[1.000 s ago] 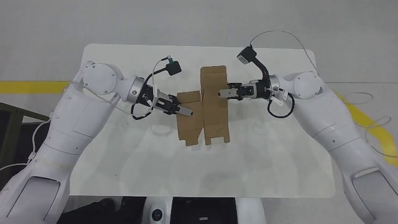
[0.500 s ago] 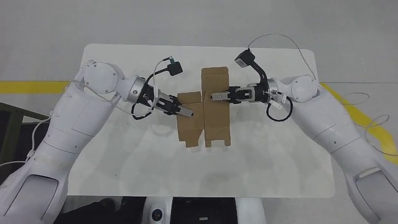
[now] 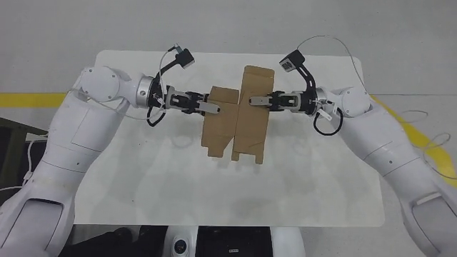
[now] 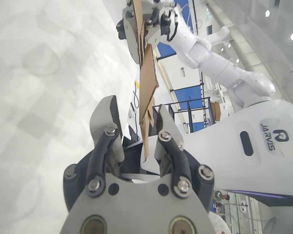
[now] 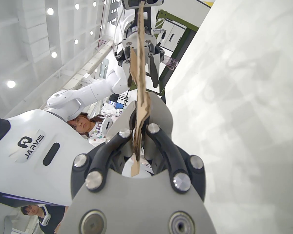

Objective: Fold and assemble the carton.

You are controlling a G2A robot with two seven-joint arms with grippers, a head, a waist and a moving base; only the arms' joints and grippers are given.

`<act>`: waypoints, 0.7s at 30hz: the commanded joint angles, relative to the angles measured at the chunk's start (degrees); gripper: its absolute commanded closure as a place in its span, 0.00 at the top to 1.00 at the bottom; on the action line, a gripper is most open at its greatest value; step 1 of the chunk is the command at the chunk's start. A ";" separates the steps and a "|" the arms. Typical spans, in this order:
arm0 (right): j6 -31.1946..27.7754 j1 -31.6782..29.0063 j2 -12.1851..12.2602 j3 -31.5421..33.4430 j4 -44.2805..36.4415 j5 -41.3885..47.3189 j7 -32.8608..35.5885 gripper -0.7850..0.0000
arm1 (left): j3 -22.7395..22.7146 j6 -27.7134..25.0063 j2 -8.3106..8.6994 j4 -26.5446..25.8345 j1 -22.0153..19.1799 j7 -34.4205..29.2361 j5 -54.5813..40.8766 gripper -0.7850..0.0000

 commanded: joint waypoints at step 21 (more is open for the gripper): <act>-0.58 2.31 -6.00 2.62 15.89 5.05 -3.45 0.00 | -2.64 11.60 0.01 -6.97 8.21 22.42 3.07 1.00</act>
